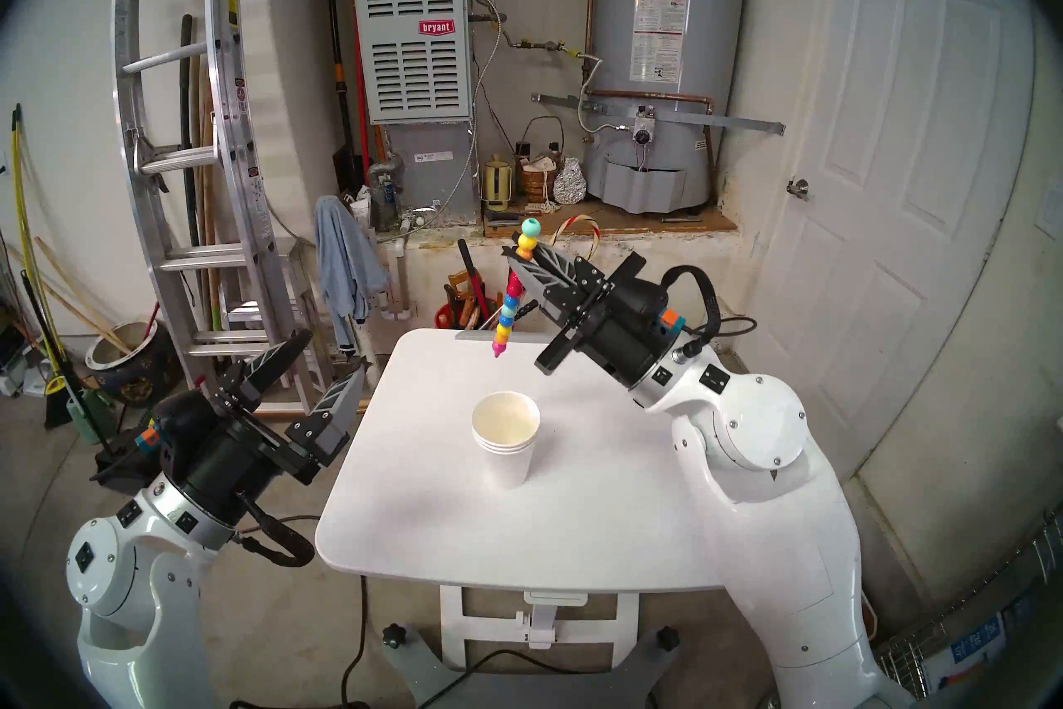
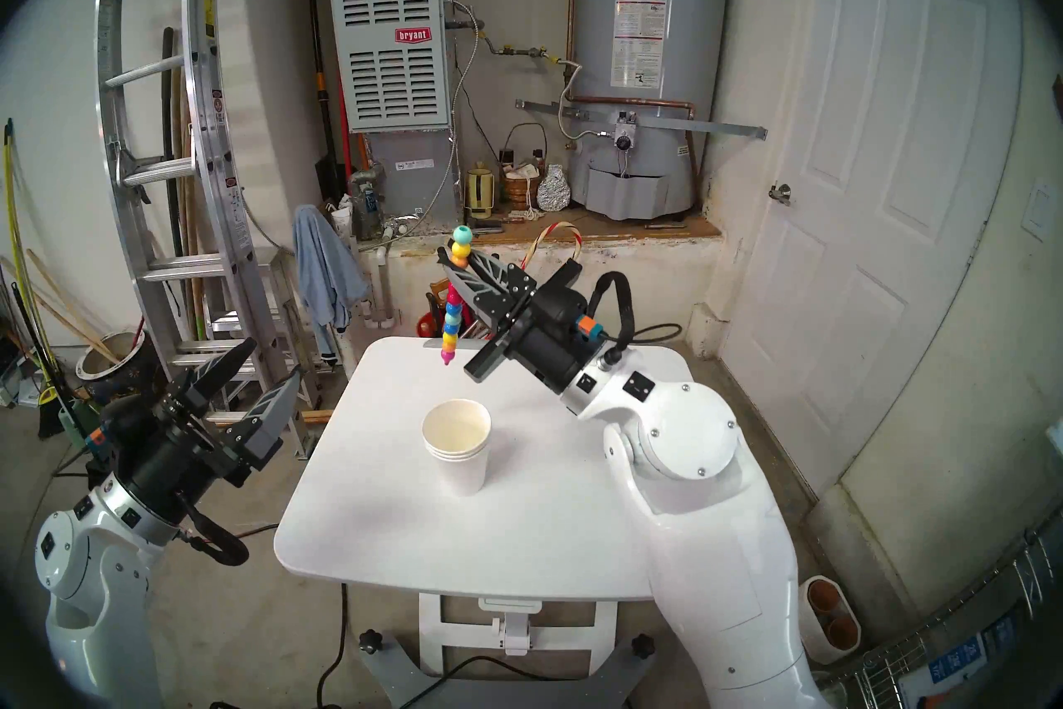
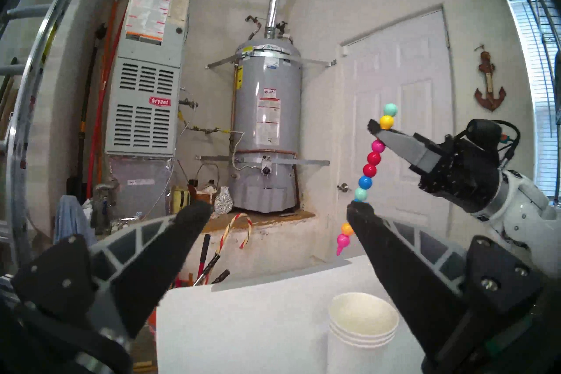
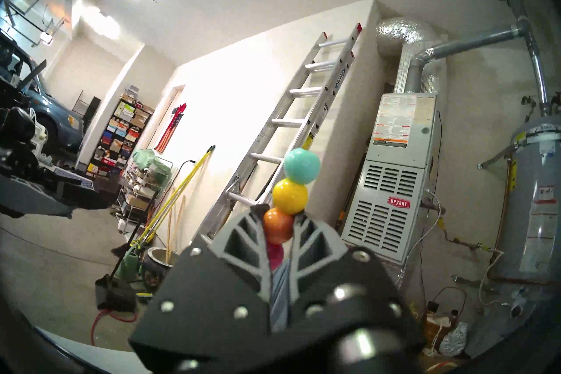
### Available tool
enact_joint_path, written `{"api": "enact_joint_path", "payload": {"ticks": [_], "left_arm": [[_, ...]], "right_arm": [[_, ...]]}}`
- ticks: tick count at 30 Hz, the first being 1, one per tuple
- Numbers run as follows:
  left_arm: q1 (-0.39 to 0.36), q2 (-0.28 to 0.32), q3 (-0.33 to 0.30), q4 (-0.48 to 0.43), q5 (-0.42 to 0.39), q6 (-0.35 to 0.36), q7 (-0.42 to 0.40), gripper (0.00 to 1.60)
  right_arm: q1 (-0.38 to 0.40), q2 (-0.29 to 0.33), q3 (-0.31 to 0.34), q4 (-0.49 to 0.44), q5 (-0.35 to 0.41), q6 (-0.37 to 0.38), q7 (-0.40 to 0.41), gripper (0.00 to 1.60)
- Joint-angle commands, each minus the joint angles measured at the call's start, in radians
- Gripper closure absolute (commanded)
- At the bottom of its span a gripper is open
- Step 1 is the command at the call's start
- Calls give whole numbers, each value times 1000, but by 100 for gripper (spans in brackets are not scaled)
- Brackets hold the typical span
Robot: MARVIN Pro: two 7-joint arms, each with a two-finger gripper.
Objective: Switch the marker to another color
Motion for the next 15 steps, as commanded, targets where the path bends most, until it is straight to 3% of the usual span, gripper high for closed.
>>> {"api": "enact_joint_path", "payload": {"ticks": [1,7,15], "left_arm": [[-51,64,35,-10,-9,-5,-68,0],[-60,82,98,19,44,-59,-127,0],[-78,75,159,36,122,-111,-129,0]], "right_arm": [[77,-2,-30,-24,-51,38,6,160],[59,0,-55,-44,-90,46,6,160],[35,5,-73,-69,-102,53,16,160]]}}
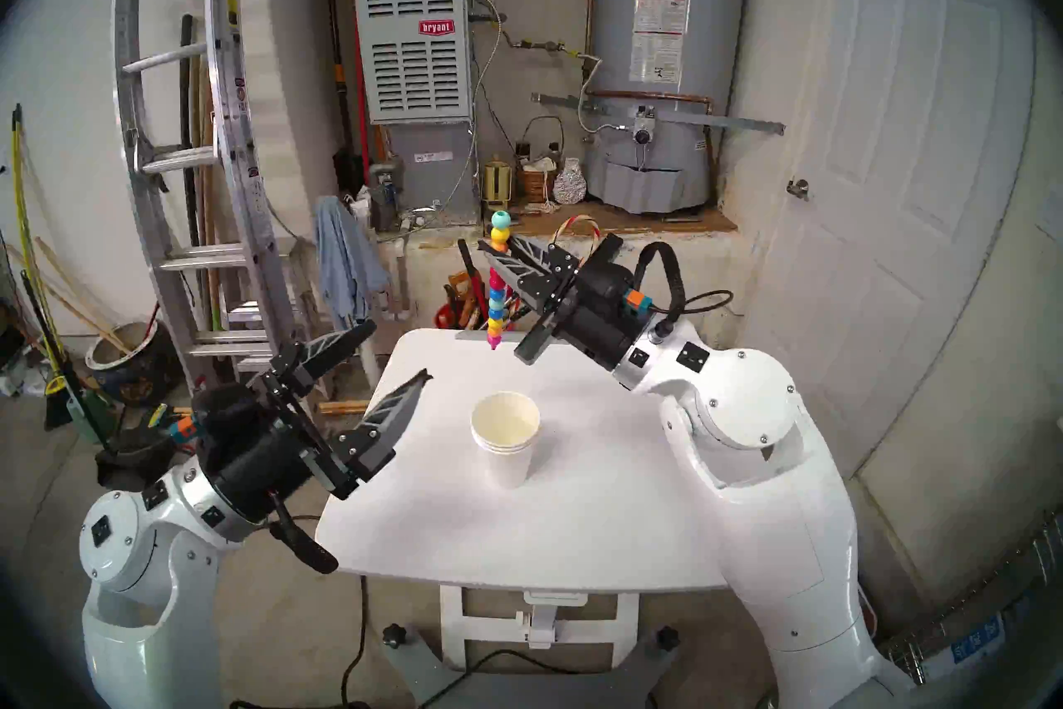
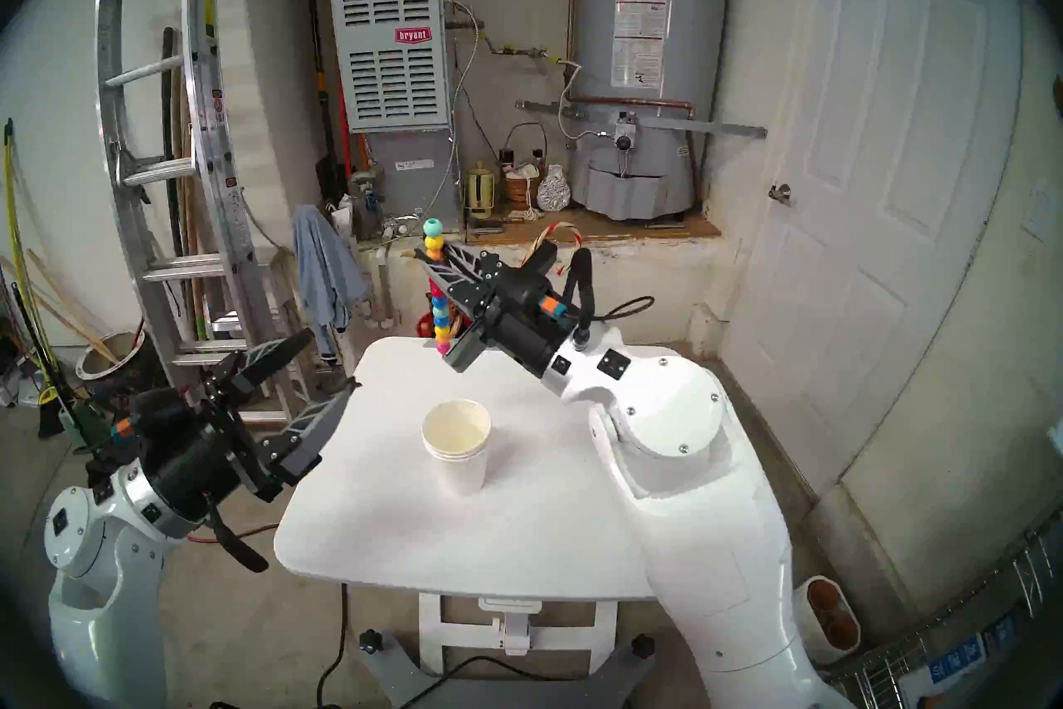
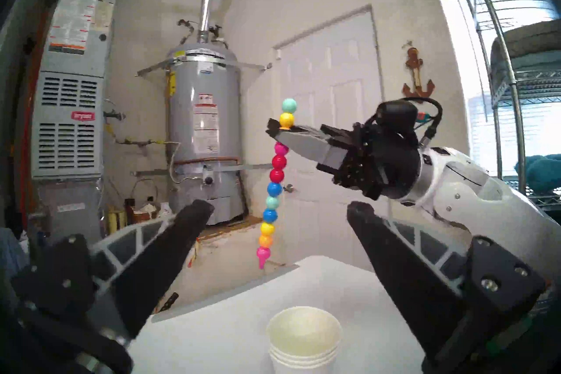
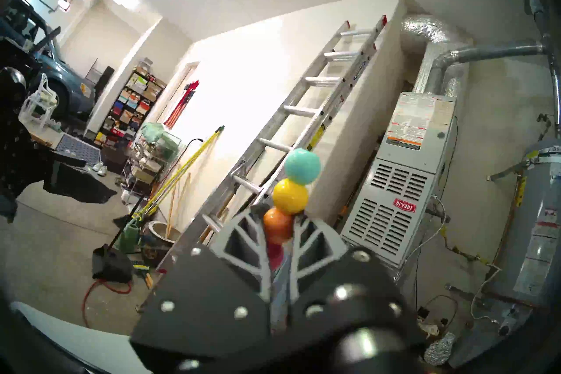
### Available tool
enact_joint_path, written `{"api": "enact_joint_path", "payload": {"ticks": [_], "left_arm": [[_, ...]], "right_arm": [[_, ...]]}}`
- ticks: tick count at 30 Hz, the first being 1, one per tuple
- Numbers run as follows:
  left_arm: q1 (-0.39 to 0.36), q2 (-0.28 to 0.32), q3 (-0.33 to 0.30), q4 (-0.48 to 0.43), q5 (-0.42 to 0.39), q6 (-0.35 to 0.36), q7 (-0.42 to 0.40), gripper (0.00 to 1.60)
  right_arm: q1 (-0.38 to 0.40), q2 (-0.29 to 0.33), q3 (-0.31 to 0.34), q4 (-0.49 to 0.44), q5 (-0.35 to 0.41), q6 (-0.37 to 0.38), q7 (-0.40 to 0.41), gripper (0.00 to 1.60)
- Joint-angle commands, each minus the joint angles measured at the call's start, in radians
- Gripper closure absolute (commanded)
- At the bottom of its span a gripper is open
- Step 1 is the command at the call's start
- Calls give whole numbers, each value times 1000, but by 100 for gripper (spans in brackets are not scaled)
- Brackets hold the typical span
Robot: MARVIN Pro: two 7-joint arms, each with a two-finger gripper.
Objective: Switch the marker to another color
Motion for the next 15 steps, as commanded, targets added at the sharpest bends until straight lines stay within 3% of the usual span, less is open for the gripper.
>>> {"api": "enact_joint_path", "payload": {"ticks": [1,15], "left_arm": [[-27,5,49,6,54,-53,-3,0],[-82,-17,134,42,163,-91,39,0]], "right_arm": [[-11,1,-17,-50,3,-5,11,160],[-67,11,-32,-79,-20,-23,29,160]]}}
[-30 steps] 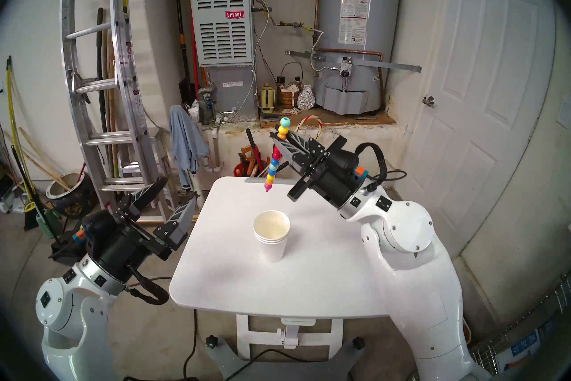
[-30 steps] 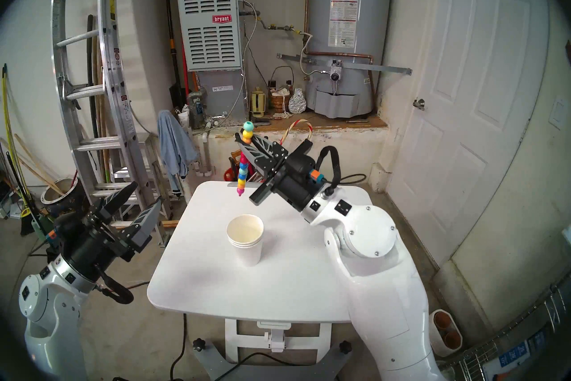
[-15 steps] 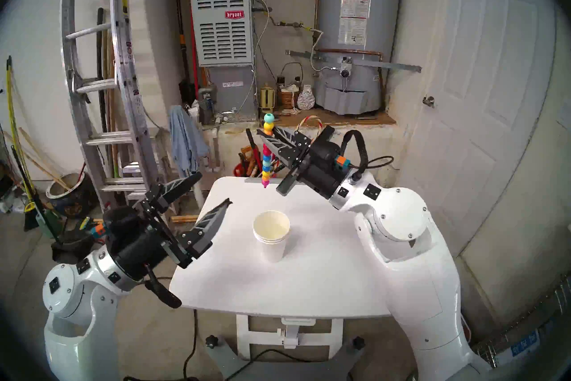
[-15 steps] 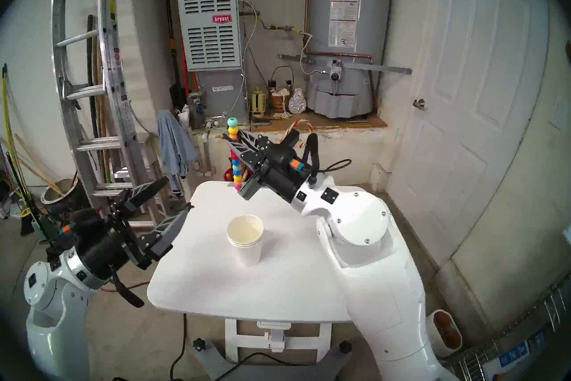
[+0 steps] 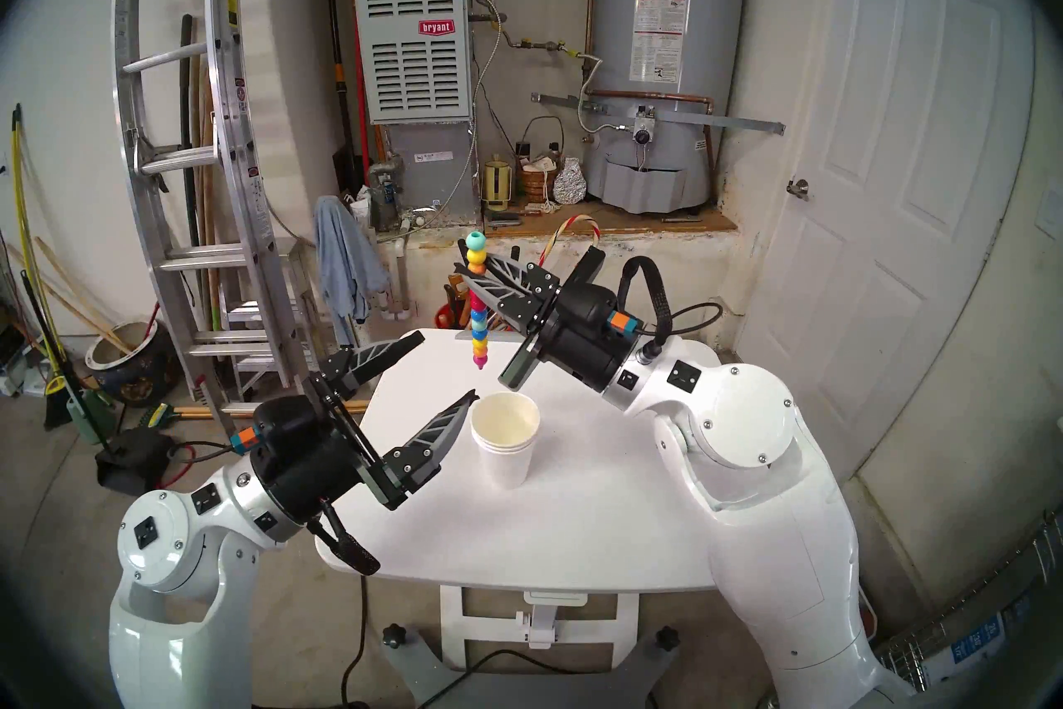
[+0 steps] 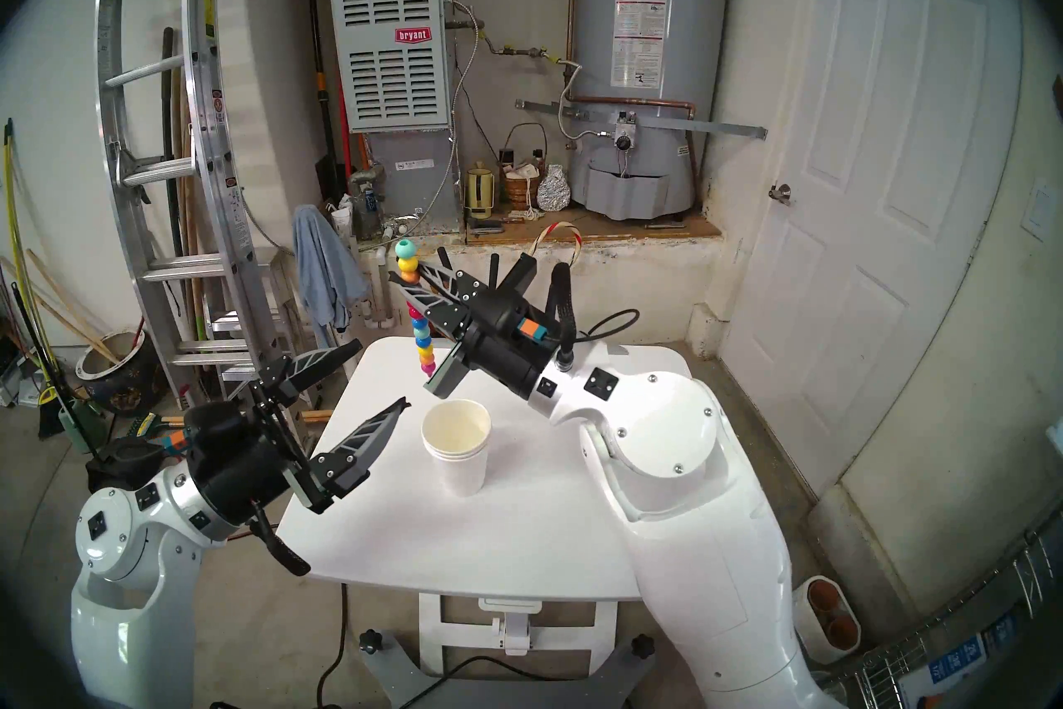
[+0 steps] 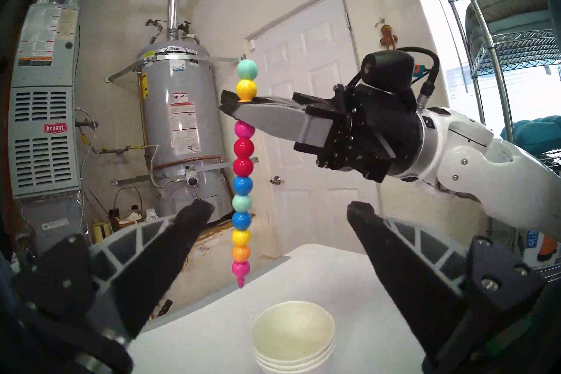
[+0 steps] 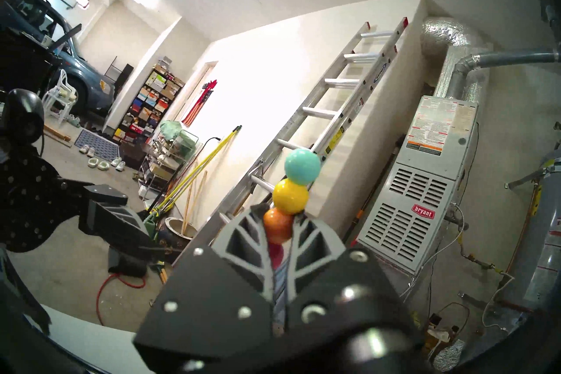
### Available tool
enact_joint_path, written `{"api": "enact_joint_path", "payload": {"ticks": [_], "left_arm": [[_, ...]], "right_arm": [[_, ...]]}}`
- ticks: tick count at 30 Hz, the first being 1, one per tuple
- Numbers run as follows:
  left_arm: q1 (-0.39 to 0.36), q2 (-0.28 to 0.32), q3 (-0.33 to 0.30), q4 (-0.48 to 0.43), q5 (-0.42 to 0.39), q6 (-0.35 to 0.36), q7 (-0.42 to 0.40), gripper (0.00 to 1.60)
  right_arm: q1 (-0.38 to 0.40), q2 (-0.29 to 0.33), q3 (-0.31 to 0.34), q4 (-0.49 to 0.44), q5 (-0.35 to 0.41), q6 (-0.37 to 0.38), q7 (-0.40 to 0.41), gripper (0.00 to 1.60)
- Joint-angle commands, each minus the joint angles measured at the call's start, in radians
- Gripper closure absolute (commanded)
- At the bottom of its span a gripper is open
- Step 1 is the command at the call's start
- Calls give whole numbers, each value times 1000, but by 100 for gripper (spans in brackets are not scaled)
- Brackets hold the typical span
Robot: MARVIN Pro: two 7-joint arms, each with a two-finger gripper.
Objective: Switch the marker to another color
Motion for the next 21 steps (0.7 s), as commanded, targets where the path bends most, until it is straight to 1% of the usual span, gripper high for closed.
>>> {"api": "enact_joint_path", "payload": {"ticks": [1,21], "left_arm": [[-35,-13,28,3,34,-20,26,0],[-90,-20,69,54,84,-6,60,0]], "right_arm": [[-18,3,-4,-36,1,-17,0,160],[-40,0,-28,-62,-13,-21,16,160]]}}
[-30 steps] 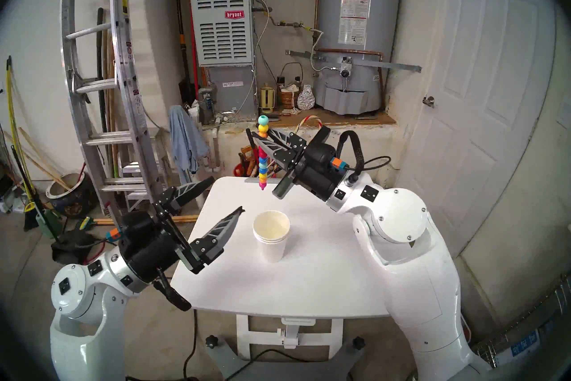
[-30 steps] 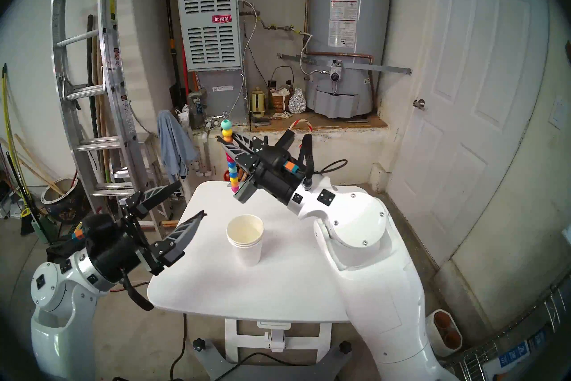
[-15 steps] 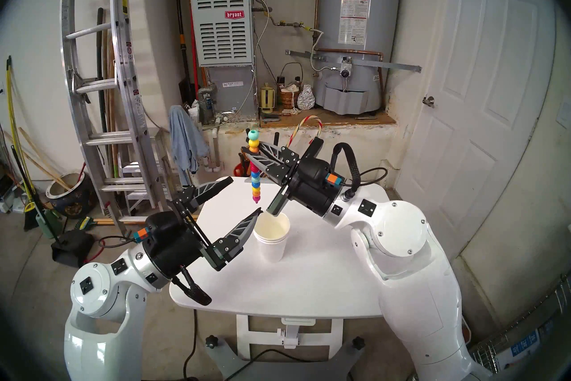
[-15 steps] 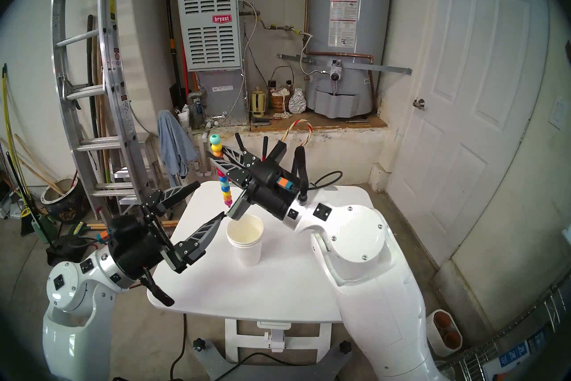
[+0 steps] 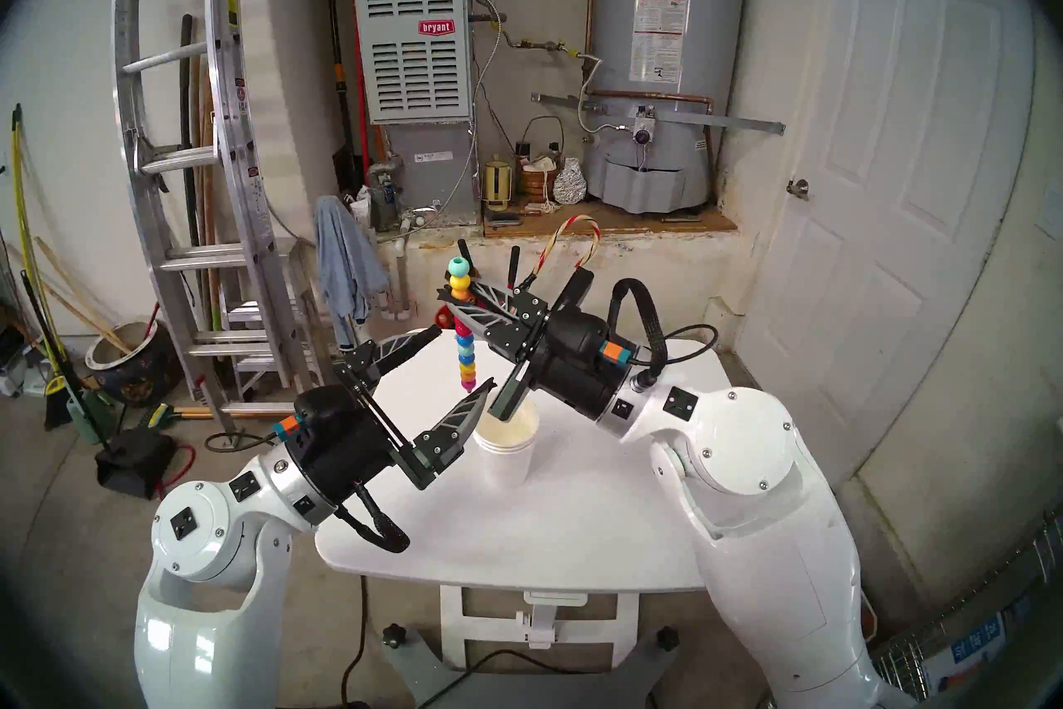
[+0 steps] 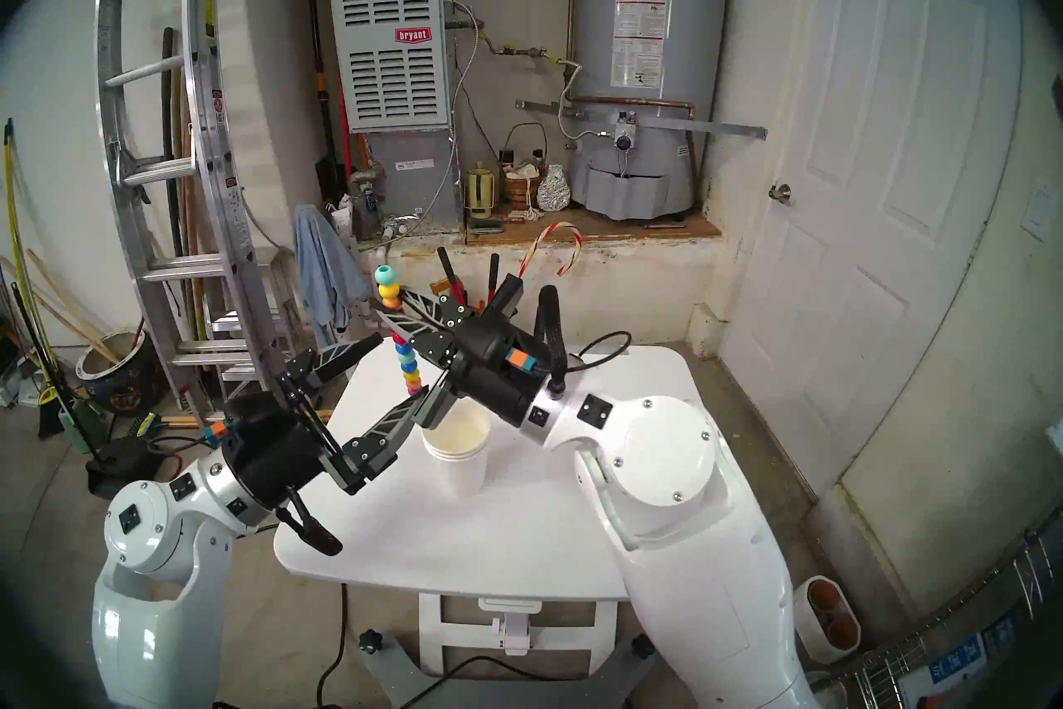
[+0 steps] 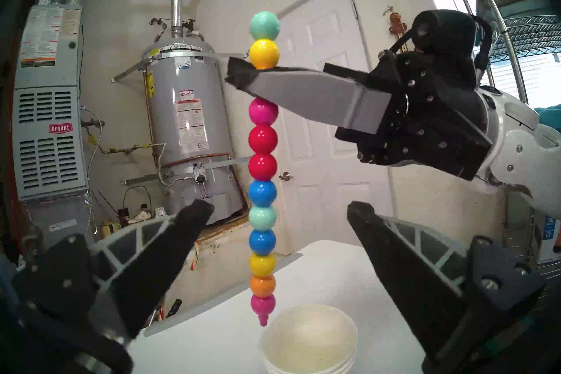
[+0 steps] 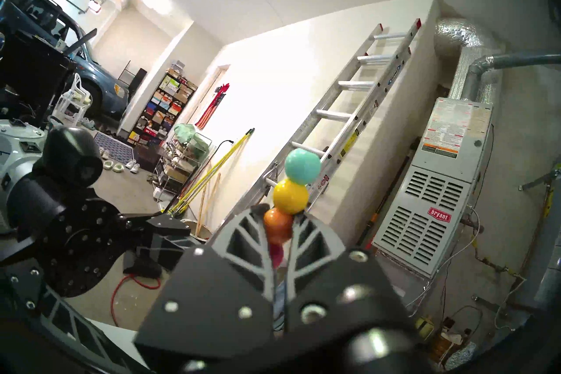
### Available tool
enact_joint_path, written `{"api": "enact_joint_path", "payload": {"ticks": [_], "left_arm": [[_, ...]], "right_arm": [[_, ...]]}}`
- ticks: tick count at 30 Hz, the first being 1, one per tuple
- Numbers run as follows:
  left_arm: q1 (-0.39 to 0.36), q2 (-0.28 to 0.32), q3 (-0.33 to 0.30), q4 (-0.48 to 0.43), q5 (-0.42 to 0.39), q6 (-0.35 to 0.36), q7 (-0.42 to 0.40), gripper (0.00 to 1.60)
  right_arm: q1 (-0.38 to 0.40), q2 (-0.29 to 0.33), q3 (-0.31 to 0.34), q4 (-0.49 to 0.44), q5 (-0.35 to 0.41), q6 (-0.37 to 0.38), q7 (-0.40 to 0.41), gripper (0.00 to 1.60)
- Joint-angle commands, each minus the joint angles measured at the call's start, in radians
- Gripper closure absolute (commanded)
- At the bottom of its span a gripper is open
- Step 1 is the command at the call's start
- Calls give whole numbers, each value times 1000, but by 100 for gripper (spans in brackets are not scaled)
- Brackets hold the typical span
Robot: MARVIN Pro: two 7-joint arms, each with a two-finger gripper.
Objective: Switch the marker to another color
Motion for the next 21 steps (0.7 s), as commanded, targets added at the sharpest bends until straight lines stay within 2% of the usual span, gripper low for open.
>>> {"api": "enact_joint_path", "payload": {"ticks": [1,4,5,7,10,11,12,13,14,15,19,21], "left_arm": [[-24,-3,7,0,-2,4,6,0],[-25,-5,8,1,0,6,8,26],[-26,-5,8,2,2,6,9,24],[-28,-4,10,6,3,6,9,9],[-30,-3,12,11,5,5,10,72],[-31,-3,13,12,6,5,11,70],[-31,-3,14,13,6,5,12,38],[-33,-1,15,15,5,6,10,22],[-33,-1,16,17,7,5,11,33],[-34,-1,18,18,8,5,12,38],[-35,0,21,22,10,4,13,29],[-36,0,23,23,11,3,14,36]], "right_arm": [[5,-7,-4,-24,-1,-9,-4,160],[5,-6,-5,-20,-2,-11,-3,160],[4,-5,-5,-19,-1,-12,-1,160],[4,-4,-6,-19,0,-15,1,160],[2,-2,-8,-19,0,-18,2,160],[1,-1,-8,-20,-1,-18,3,160],[0,-1,-9,-21,1,-18,4,160],[-1,1,-10,-23,-1,-20,5,160],[-2,1,-11,-25,-2,-20,5,160],[-3,2,-11,-26,-1,-20,6,160],[-8,3,-12,-32,0,-23,7,160],[-10,4,-12,-35,1,-24,7,160]]}}
